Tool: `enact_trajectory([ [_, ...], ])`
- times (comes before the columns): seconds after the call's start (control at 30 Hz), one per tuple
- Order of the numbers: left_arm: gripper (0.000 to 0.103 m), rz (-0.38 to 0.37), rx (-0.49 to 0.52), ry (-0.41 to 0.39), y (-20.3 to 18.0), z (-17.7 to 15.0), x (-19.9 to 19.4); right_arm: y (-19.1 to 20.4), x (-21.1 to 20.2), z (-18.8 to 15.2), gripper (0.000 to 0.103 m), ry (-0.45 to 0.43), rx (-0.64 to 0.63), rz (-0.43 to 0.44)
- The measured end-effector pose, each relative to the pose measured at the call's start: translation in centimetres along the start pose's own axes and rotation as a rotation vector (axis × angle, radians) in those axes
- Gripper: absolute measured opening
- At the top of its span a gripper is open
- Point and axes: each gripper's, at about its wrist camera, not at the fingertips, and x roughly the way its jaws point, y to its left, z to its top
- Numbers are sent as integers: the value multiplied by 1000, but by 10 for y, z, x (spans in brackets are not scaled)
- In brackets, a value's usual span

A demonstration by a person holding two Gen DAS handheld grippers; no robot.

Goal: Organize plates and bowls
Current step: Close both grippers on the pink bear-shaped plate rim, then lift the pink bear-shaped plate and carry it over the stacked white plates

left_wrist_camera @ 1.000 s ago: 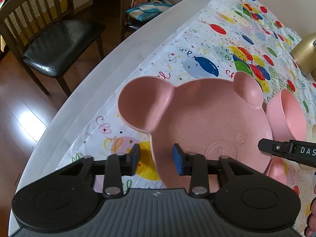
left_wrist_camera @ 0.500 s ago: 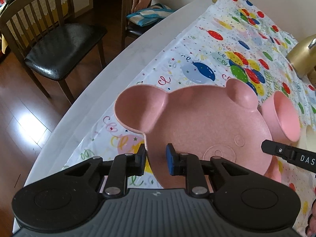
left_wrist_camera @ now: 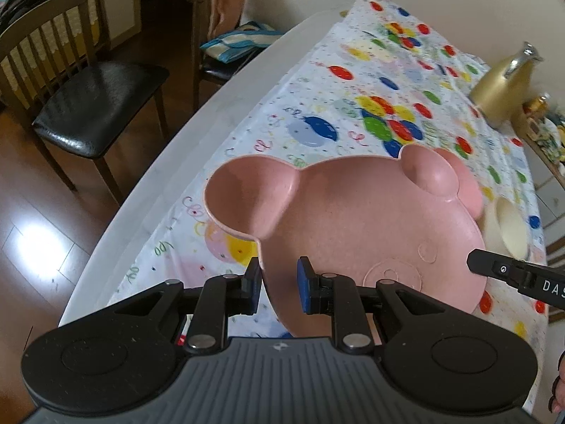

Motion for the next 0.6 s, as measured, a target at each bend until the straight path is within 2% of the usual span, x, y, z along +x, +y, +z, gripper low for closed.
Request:
enact_trajectory([
  [0.23,21,-68,74,-17,-24,-17,-26,-12,-47,-29,9,-50,56,-36],
  [0.6,21,-176,225,0,-78,-57,-47,-42,-115,-89,9,-136,184,-139],
])
